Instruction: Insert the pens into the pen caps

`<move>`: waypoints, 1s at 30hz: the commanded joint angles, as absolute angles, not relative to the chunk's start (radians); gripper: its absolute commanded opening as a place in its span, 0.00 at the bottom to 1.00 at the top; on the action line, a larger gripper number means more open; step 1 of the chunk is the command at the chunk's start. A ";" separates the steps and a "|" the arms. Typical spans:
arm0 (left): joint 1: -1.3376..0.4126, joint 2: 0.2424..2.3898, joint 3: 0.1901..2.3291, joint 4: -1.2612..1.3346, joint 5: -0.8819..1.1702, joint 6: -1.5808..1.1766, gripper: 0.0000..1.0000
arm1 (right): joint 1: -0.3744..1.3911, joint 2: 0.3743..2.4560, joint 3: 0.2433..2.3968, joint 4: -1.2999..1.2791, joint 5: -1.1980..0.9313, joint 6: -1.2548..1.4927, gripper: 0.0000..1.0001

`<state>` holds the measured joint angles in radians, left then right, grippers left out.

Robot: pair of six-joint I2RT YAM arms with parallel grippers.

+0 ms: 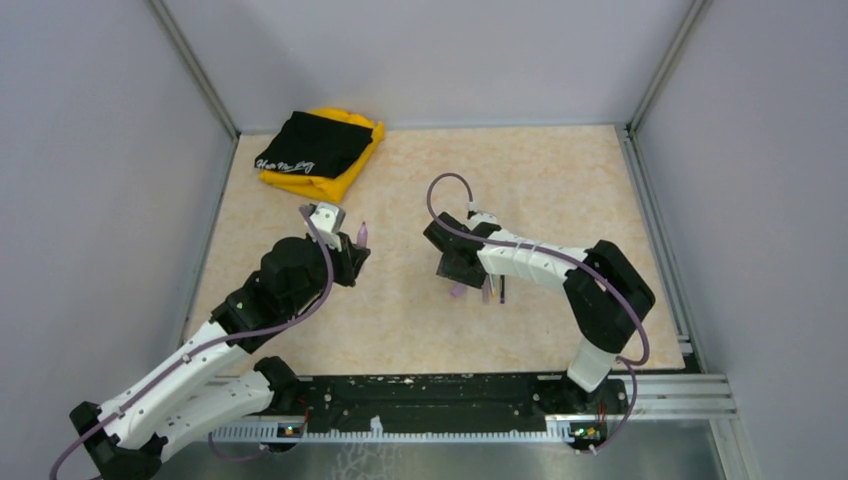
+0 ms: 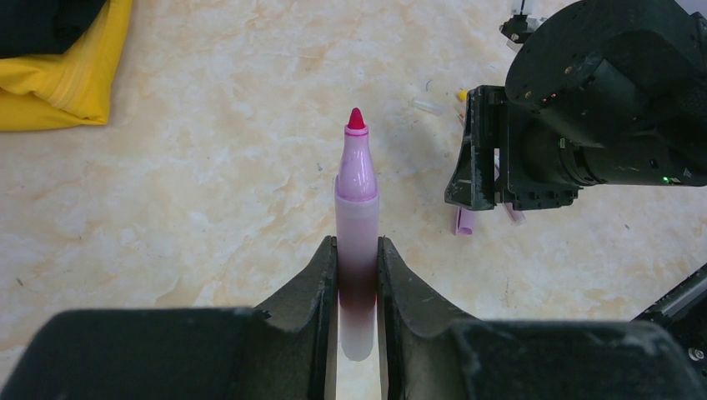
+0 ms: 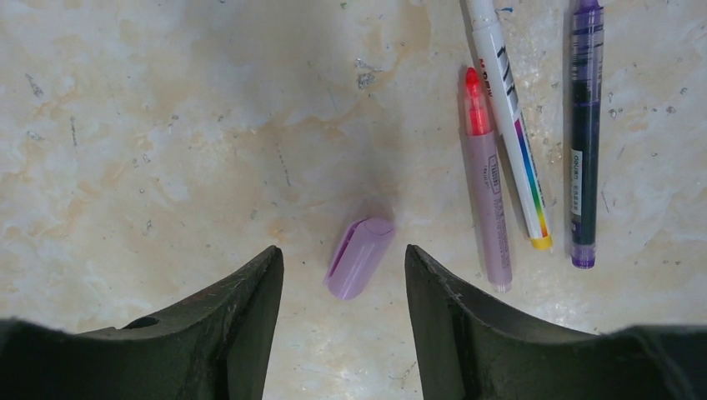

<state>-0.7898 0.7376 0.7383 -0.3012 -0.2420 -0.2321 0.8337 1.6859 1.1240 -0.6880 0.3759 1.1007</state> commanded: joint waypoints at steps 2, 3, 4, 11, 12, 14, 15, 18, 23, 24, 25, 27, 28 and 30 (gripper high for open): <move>-0.789 0.740 0.755 -0.300 -0.241 -0.217 0.00 | 0.798 1.712 1.084 -0.612 0.341 1.088 0.54; -0.788 0.741 0.755 -0.299 -0.240 -0.216 0.00 | 0.795 1.719 1.081 -0.605 0.334 1.084 0.54; -0.788 0.743 0.755 -0.298 -0.239 -0.215 0.00 | 0.791 1.728 1.079 -0.599 0.328 1.079 0.53; -0.786 0.751 0.755 -0.291 -0.241 -0.208 0.00 | 0.790 1.779 1.095 -0.594 0.289 1.048 0.52; -0.786 0.752 0.755 -0.291 -0.244 -0.208 0.00 | 0.790 1.782 1.093 -0.594 0.288 1.046 0.52; -0.785 0.755 0.753 -0.291 -0.243 -0.207 0.00 | 0.790 1.777 1.088 -0.594 0.281 1.042 0.51; -0.785 0.756 0.753 -0.291 -0.242 -0.207 0.00 | 0.790 1.775 1.085 -0.594 0.278 1.040 0.50; -0.786 0.759 0.753 -0.291 -0.242 -0.204 0.00 | 0.792 1.759 1.074 -0.598 0.267 1.031 0.50; -0.787 0.762 0.752 -0.290 -0.255 -0.198 0.00 | 0.801 1.748 1.069 -0.601 0.230 0.998 0.49; -0.786 0.762 0.752 -0.290 -0.258 -0.197 0.00 | 0.803 1.750 1.073 -0.608 0.227 0.992 0.49; -0.786 0.763 0.752 -0.290 -0.261 -0.197 0.00 | 0.805 1.749 1.073 -0.613 0.227 0.986 0.48; -0.786 0.766 0.753 -0.290 -0.264 -0.195 0.00 | 0.811 1.745 1.070 -0.618 0.225 0.982 0.46; -0.785 0.767 0.753 -0.290 -0.264 -0.194 0.00 | 0.813 1.742 1.069 -0.622 0.225 0.980 0.45; -0.785 0.767 0.753 -0.292 -0.267 -0.193 0.00 | 0.813 1.728 1.059 -0.623 0.231 0.979 0.43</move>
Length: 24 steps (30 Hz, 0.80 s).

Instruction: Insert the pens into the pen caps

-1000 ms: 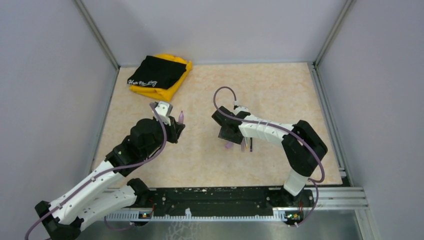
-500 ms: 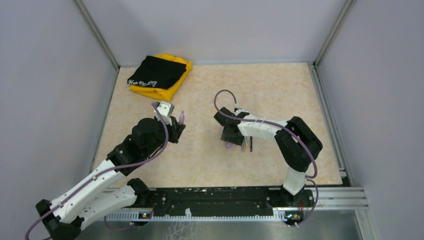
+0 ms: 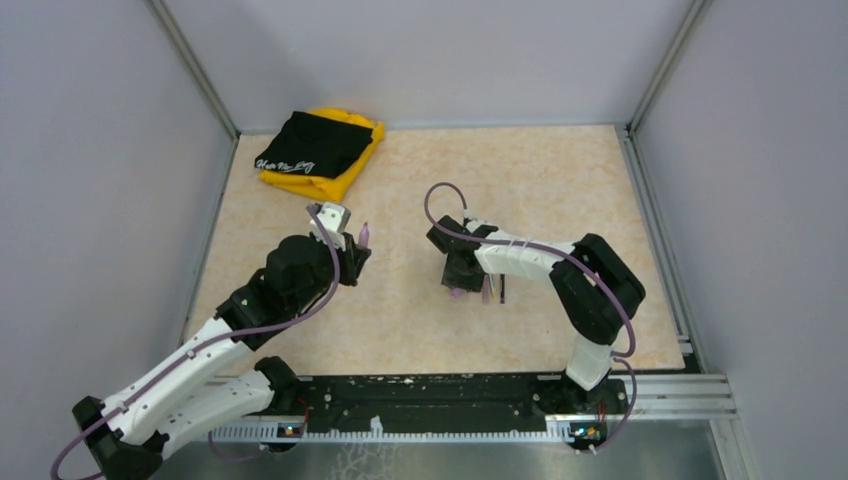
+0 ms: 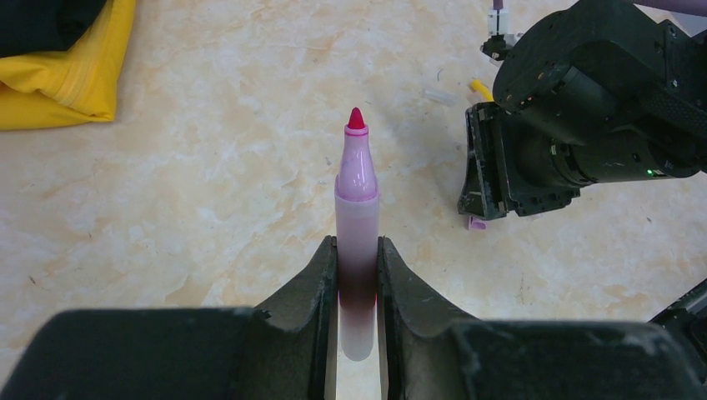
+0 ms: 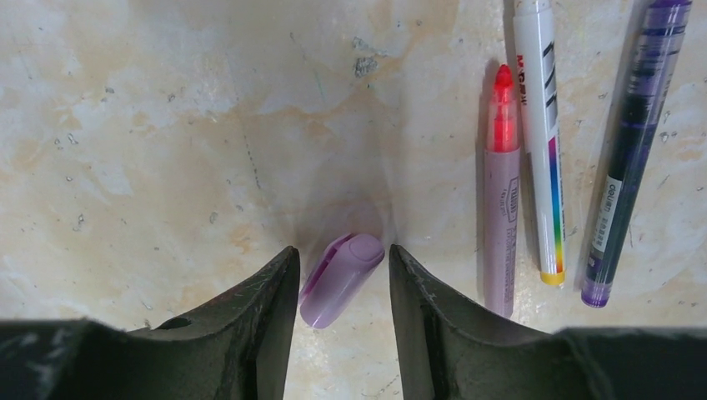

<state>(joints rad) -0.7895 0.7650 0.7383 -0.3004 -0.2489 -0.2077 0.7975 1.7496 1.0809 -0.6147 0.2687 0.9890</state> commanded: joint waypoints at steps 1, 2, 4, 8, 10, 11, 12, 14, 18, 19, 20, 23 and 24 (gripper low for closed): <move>-0.786 0.765 0.754 -0.292 -0.267 -0.193 0.00 | 0.813 1.724 1.056 -0.627 0.244 0.978 0.41; -0.785 0.763 0.753 -0.291 -0.268 -0.193 0.00 | 0.813 1.723 1.053 -0.630 0.250 0.977 0.40; -0.785 0.762 0.752 -0.289 -0.264 -0.192 0.00 | 0.813 1.721 1.052 -0.633 0.264 0.968 0.37; -0.785 0.763 0.749 -0.280 -0.234 -0.186 0.00 | 0.813 1.717 1.037 -0.619 0.272 0.947 0.31; -0.785 0.760 0.746 -0.276 -0.219 -0.183 0.00 | 0.813 1.691 1.012 -0.581 0.265 0.924 0.29; -0.785 0.760 0.745 -0.273 -0.214 -0.180 0.00 | 0.813 1.664 0.994 -0.556 0.260 0.912 0.28; -0.785 0.756 0.743 -0.271 -0.207 -0.178 0.00 | 0.813 1.637 0.975 -0.530 0.255 0.901 0.26; -0.785 0.750 0.738 -0.262 -0.192 -0.173 0.00 | 0.813 1.585 0.942 -0.487 0.253 0.877 0.23; -0.785 0.750 0.732 -0.234 -0.144 -0.152 0.00 | 0.813 1.470 0.894 -0.426 0.253 0.828 0.13; -0.784 0.754 0.732 -0.227 -0.130 -0.146 0.00 | 0.813 1.435 0.884 -0.413 0.249 0.816 0.11; -0.785 0.759 0.733 -0.218 -0.111 -0.141 0.00 | 0.814 1.394 0.870 -0.399 0.247 0.806 0.09; -0.782 0.772 0.734 -0.199 -0.023 -0.132 0.00 | 0.813 1.262 0.816 -0.324 0.235 0.763 0.04; -0.782 0.775 0.732 -0.191 0.008 -0.131 0.00 | 0.812 1.217 0.802 -0.297 0.232 0.754 0.01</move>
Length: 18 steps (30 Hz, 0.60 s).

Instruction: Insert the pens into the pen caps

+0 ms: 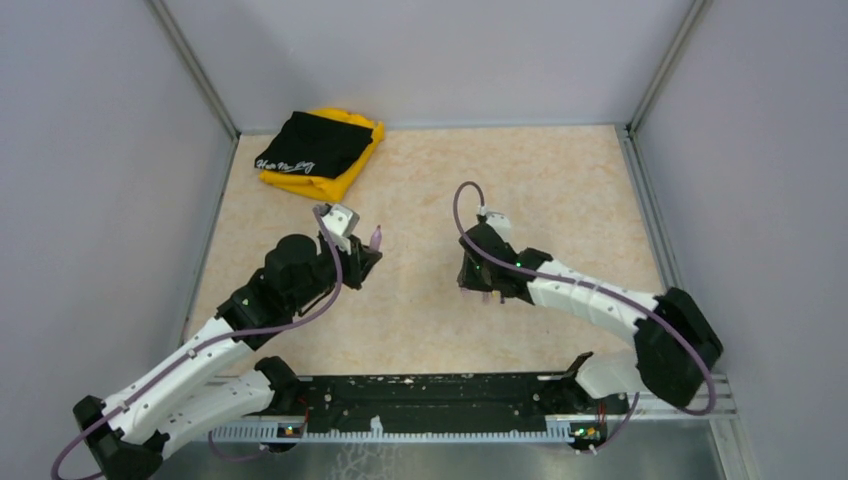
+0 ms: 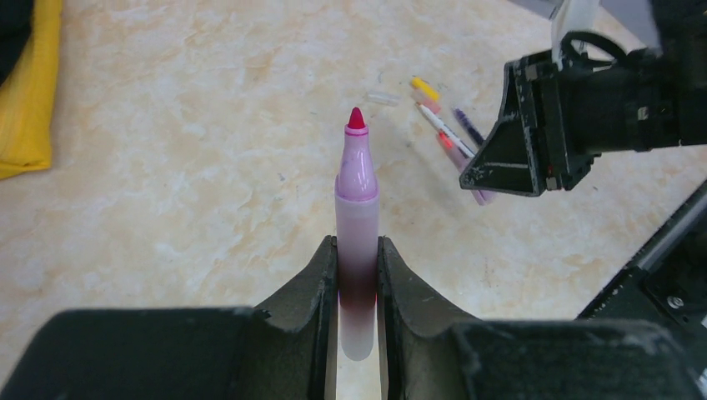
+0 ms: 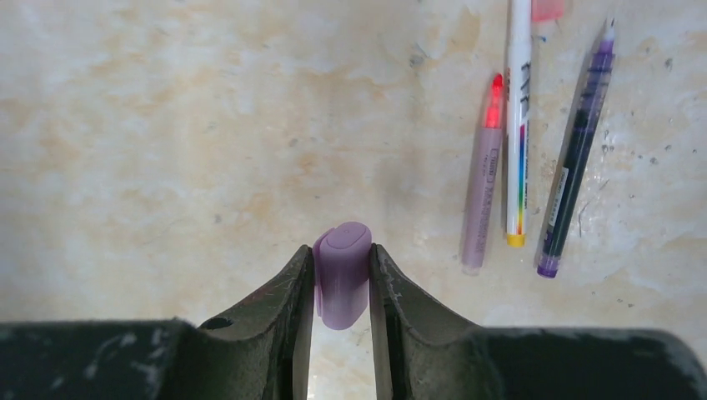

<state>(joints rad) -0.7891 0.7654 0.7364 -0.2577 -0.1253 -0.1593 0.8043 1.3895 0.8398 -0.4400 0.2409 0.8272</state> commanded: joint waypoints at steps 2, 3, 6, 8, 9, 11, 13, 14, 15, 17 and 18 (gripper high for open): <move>-0.783 0.778 0.731 -0.170 0.054 -0.133 0.00 | 0.810 1.117 0.778 -0.242 0.235 0.747 0.00; -0.783 0.777 0.727 -0.155 0.068 -0.137 0.00 | 0.809 1.081 0.771 -0.220 0.241 0.748 0.00; -0.783 0.780 0.719 -0.073 0.096 -0.136 0.00 | 0.804 0.994 0.781 -0.198 0.283 0.774 0.00; -0.785 0.794 0.716 0.003 0.109 -0.124 0.00 | 0.802 0.952 0.802 -0.194 0.307 0.778 0.00; -0.783 0.811 0.724 0.050 0.116 -0.117 0.00 | 0.802 0.934 0.813 -0.188 0.317 0.778 0.00; -0.785 0.851 0.748 0.098 0.178 -0.086 0.00 | 0.802 0.899 0.827 -0.162 0.326 0.756 0.00; -0.783 0.894 0.777 0.134 0.250 -0.071 0.00 | 0.802 0.859 0.826 -0.118 0.331 0.725 0.00; -0.783 0.914 0.790 0.150 0.279 -0.066 0.00 | 0.802 0.839 0.824 -0.104 0.336 0.723 0.00; -0.783 0.931 0.803 0.160 0.304 -0.065 0.00 | 0.802 0.822 0.825 -0.096 0.348 0.724 0.00; -0.782 0.957 0.826 0.164 0.336 -0.067 0.00 | 0.802 0.788 0.828 -0.086 0.359 0.730 0.00; -0.783 0.964 0.830 0.161 0.348 -0.070 0.00 | 0.802 0.780 0.829 -0.082 0.366 0.737 0.00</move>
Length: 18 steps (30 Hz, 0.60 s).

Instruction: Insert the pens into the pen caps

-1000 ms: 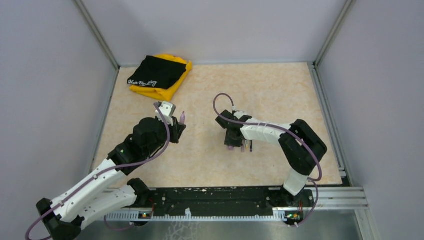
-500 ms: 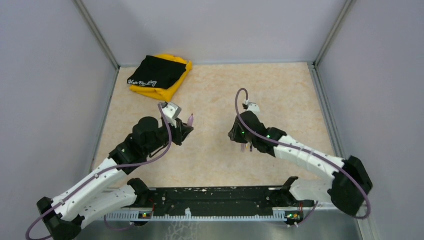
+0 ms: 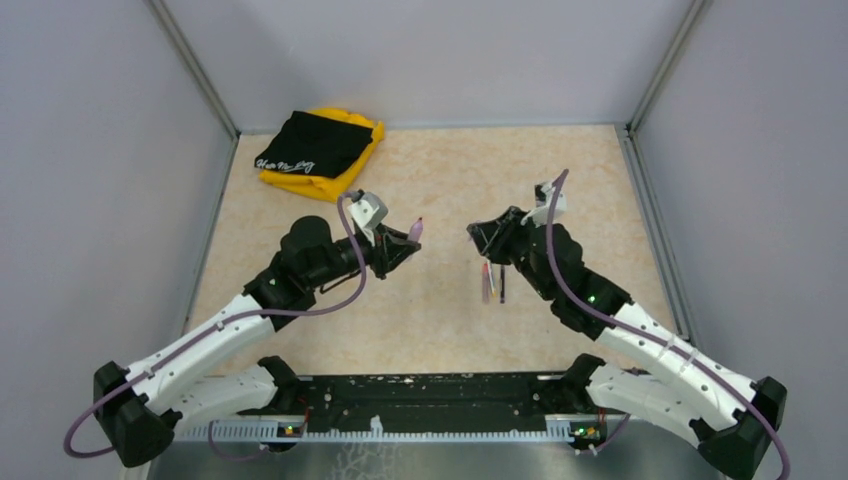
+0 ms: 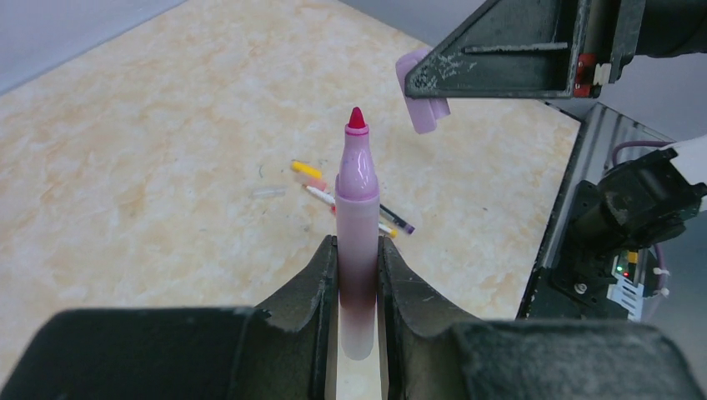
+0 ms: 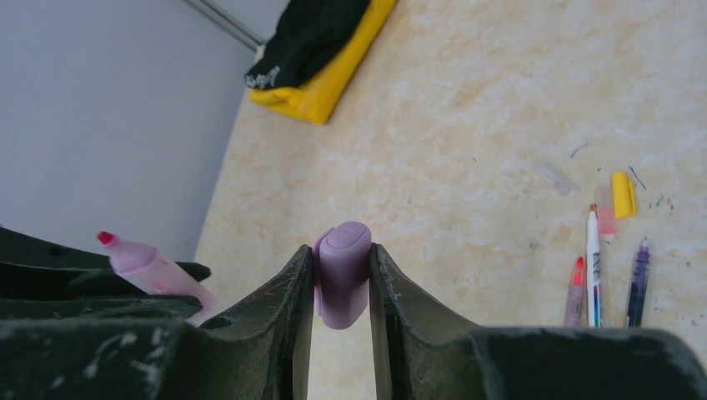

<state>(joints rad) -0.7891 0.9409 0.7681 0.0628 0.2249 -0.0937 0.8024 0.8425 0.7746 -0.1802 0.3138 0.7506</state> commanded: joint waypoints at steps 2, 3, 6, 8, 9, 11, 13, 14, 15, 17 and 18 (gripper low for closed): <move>-0.783 0.966 0.828 0.156 0.366 -0.077 0.00 | 0.802 0.771 0.840 -0.092 0.382 0.755 0.00; -0.782 0.963 0.827 0.148 0.381 -0.080 0.00 | 0.802 0.770 0.843 -0.090 0.380 0.750 0.00; -0.782 0.948 0.820 0.147 0.411 -0.093 0.00 | 0.802 0.766 0.853 -0.054 0.367 0.729 0.00; -0.782 0.950 0.822 0.140 0.415 -0.095 0.00 | 0.802 0.768 0.870 -0.050 0.371 0.737 0.00; -0.782 0.952 0.826 0.133 0.409 -0.095 0.00 | 0.802 0.773 0.886 -0.058 0.379 0.743 0.00; -0.782 0.961 0.838 0.110 0.379 -0.095 0.00 | 0.802 0.793 0.927 -0.099 0.397 0.768 0.00; -0.782 0.973 0.857 0.065 0.346 -0.091 0.00 | 0.802 0.826 0.977 -0.164 0.422 0.809 0.00; -0.782 0.981 0.868 0.041 0.327 -0.089 0.00 | 0.803 0.844 1.000 -0.192 0.429 0.830 0.00; -0.782 0.987 0.878 0.020 0.306 -0.086 0.00 | 0.802 0.861 1.017 -0.209 0.431 0.855 0.00; -0.784 0.993 0.888 0.005 0.262 -0.086 0.00 | 0.811 0.898 1.048 -0.236 0.438 0.901 0.00; -0.785 0.994 0.888 -0.009 0.243 -0.085 0.00 | 0.824 0.920 1.066 -0.256 0.460 0.922 0.00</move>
<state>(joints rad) -0.7891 0.9852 0.8448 0.0418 0.3248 -0.0925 0.8028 0.8616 0.9768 -0.1879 0.3996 0.8223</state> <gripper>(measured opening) 0.234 0.259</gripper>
